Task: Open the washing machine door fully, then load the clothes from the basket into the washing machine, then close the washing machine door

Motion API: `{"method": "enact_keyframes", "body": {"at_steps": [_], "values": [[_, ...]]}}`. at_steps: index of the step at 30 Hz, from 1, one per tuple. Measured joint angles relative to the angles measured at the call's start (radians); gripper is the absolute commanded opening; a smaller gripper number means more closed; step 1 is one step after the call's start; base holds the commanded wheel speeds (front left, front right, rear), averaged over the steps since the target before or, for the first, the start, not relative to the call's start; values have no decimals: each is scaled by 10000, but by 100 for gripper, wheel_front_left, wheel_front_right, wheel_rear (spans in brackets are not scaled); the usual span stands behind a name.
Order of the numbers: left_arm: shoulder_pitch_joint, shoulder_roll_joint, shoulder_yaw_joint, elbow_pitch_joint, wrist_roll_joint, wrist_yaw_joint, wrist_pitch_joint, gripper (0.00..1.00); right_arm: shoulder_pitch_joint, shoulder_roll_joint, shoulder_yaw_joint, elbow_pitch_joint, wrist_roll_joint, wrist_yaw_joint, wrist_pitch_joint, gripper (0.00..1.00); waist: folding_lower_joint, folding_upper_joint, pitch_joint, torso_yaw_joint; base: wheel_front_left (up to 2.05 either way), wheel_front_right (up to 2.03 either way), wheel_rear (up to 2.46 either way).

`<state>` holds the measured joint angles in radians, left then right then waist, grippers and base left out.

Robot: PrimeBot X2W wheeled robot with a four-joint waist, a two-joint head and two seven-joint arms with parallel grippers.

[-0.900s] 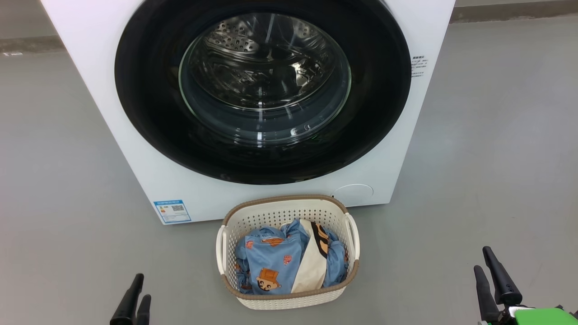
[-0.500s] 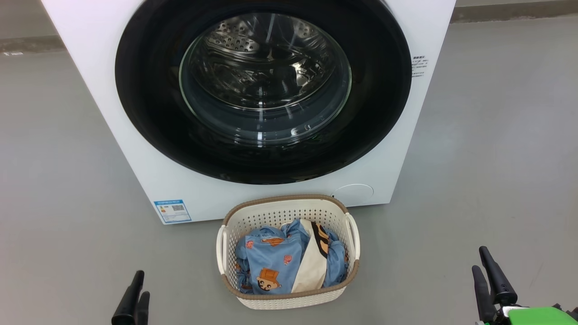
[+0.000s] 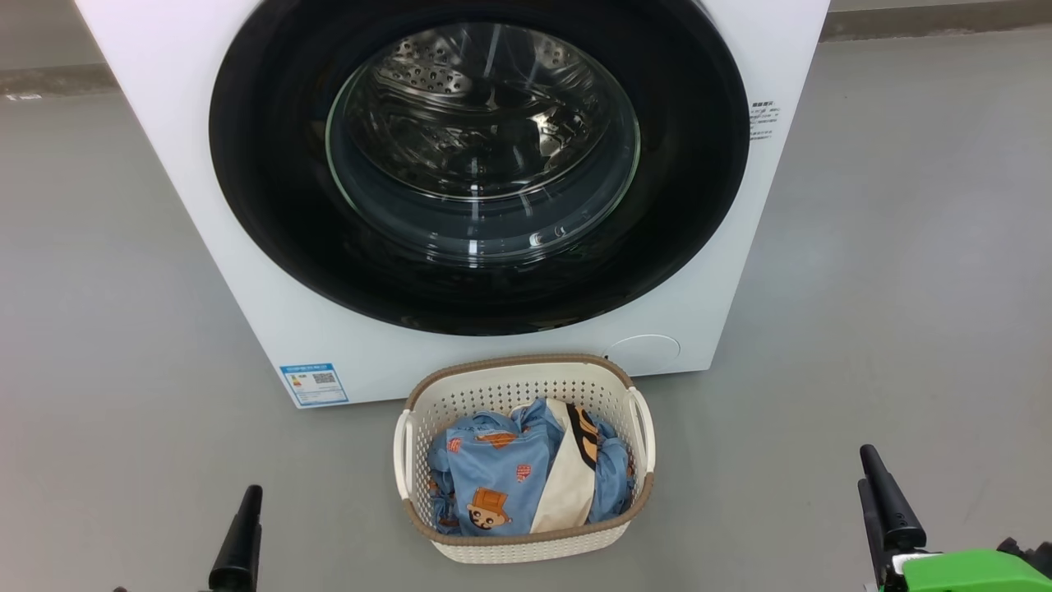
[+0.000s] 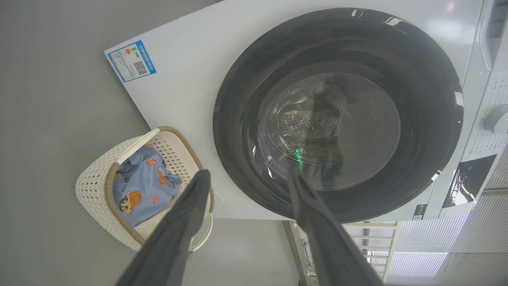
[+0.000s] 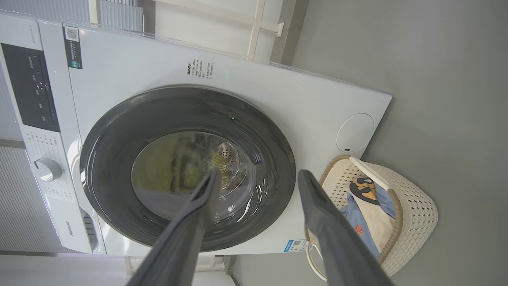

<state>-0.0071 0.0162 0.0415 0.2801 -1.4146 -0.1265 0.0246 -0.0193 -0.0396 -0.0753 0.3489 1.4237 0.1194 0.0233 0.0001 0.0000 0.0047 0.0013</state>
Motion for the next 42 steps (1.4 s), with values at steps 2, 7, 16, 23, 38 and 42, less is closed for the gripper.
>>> {"method": "enact_keyframes", "body": {"at_steps": [2, 7, 16, 23, 38, 42], "values": [[0, 0, -15, -50, 305, 0, -73, 100, -18, -19, 73, -4, -299, 0, -46, 100, 0, 0, 1, 1, 0, 0, 0], [0, 2, -59, -153, 1047, 0, -180, 100, -103, -77, 203, -2, -1057, 2, -194, 100, 0, 0, 3, 13, 0, 0, 0], [0, 2, -104, -270, 2376, 0, -439, 100, -119, -224, 558, 56, -2276, 2, -443, 100, 0, 0, -5, 48, 0, 0, 0], [0, 4, -132, -324, 3484, -2, -652, 100, -137, -314, 955, 207, -3162, 2, -635, 100, 0, 0, -4, 87, 0, 0, 0], [1, 15, -251, -380, 5417, -2, -1041, 100, -364, -610, 1674, 566, -4872, 8, -1049, 100, 0, 0, 14, 137, 0, 0, 0], [1, 21, -280, -391, 5927, 0, -1154, 100, -376, -619, 1824, 642, -5277, 10, -1145, 100, -1, 0, 17, 126, 0, 0, 0]]}}
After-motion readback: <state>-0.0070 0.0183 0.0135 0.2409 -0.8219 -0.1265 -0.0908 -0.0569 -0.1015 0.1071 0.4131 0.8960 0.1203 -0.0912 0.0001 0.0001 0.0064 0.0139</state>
